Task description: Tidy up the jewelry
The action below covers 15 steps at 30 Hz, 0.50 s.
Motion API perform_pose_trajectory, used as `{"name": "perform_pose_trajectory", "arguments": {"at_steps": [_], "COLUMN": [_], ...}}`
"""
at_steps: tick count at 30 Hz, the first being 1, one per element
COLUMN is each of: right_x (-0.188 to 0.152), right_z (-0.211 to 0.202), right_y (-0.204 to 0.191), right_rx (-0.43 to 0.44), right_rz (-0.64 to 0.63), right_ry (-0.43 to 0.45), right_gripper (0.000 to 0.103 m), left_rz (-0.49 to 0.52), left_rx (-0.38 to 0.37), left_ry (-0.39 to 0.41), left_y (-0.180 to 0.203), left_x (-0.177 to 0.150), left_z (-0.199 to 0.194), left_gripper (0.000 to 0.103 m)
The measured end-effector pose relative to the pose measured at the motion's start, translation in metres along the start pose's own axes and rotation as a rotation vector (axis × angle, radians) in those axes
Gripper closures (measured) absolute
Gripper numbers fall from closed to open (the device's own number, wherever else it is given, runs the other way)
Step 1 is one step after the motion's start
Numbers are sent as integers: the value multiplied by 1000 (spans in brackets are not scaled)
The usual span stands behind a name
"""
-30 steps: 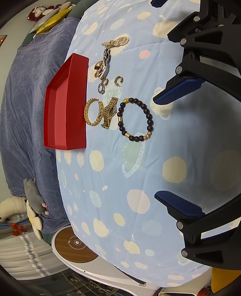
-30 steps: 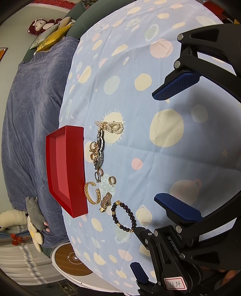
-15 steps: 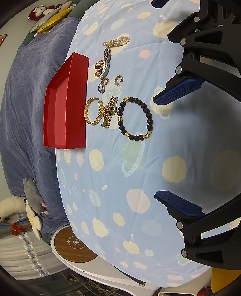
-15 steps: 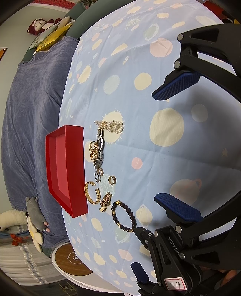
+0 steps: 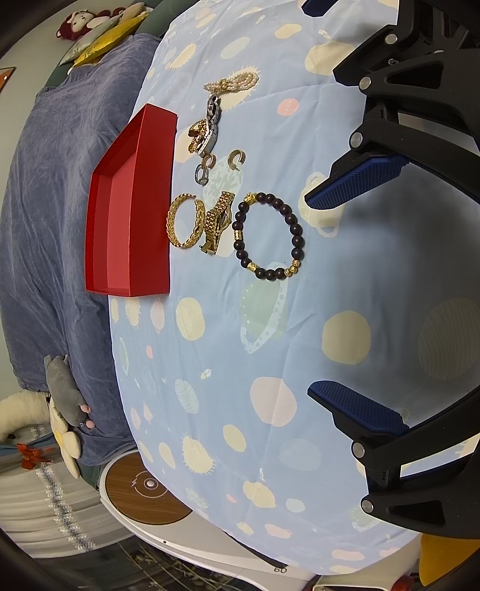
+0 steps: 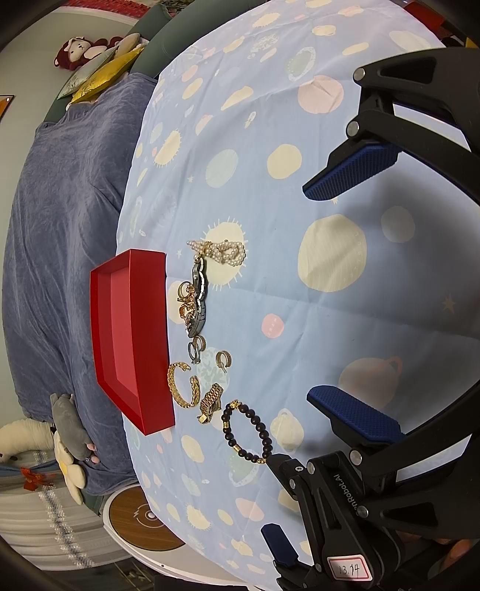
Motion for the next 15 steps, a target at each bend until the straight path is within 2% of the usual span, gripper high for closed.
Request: {"name": "perform_pose_trajectory", "arguments": {"at_steps": [15], "right_x": [0], "right_z": [1], "right_y": [-1], "right_rx": [0], "right_rz": [0], "right_ry": [-1], "right_gripper": [5], "left_rz": [-1], "left_rx": [-1], "left_ry": [-1], "left_y": [-2], "left_x": [-1], "left_z": [2], "left_gripper": [11]}}
Point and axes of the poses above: each gripper's, at about its wrist camera, not at the fingertips, and z roughly the way its jaws point, y to its right, x to its top, the point moved 5 cm from there along z, roughly the way its jaws point, and after that the axes turned 8 degrees about -z, right-handed, at the moved point
